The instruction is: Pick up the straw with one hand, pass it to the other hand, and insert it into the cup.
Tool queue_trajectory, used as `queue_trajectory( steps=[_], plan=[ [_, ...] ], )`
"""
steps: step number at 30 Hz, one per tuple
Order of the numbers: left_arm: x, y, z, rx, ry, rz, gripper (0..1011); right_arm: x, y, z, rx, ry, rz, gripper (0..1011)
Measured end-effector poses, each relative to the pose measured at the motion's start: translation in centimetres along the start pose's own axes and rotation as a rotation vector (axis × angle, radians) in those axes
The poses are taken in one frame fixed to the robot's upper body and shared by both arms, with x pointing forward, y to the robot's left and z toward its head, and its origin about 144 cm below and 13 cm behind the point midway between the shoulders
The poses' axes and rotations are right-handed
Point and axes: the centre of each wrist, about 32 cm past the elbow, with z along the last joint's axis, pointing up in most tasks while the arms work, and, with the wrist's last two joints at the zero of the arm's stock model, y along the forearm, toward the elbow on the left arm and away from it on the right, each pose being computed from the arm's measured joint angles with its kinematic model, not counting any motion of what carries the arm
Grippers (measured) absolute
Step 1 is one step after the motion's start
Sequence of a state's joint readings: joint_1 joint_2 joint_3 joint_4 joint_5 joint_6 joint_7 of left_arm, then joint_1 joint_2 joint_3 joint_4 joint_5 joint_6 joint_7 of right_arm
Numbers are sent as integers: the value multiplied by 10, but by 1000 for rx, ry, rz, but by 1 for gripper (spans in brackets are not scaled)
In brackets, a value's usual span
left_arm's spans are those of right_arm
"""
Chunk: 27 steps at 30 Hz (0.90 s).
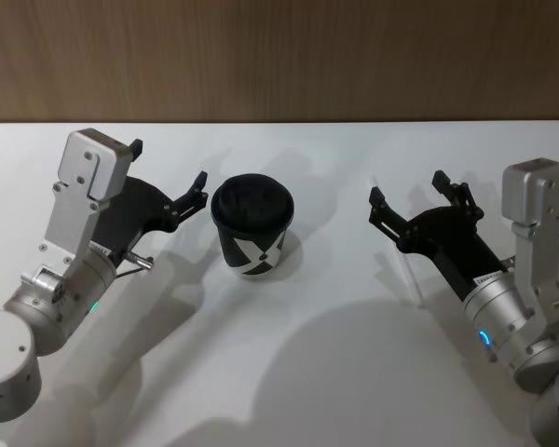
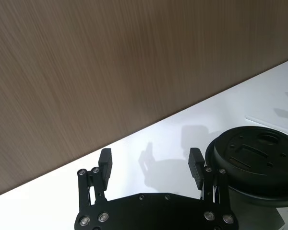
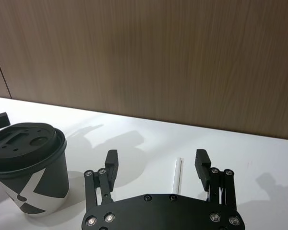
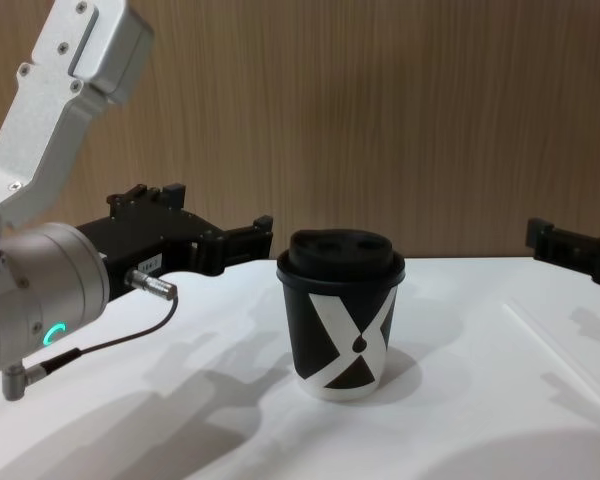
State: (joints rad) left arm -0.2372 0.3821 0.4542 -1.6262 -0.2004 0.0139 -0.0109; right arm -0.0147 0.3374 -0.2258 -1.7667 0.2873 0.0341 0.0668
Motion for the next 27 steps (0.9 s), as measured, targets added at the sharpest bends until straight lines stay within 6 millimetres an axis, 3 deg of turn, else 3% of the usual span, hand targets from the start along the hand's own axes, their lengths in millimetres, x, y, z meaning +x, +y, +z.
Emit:
queue_trajectory(
  steps=[27],
  plan=[
    [0, 0, 0, 0, 0, 0, 1003, 0, 0, 0, 0, 0, 0, 1001]
  ],
)
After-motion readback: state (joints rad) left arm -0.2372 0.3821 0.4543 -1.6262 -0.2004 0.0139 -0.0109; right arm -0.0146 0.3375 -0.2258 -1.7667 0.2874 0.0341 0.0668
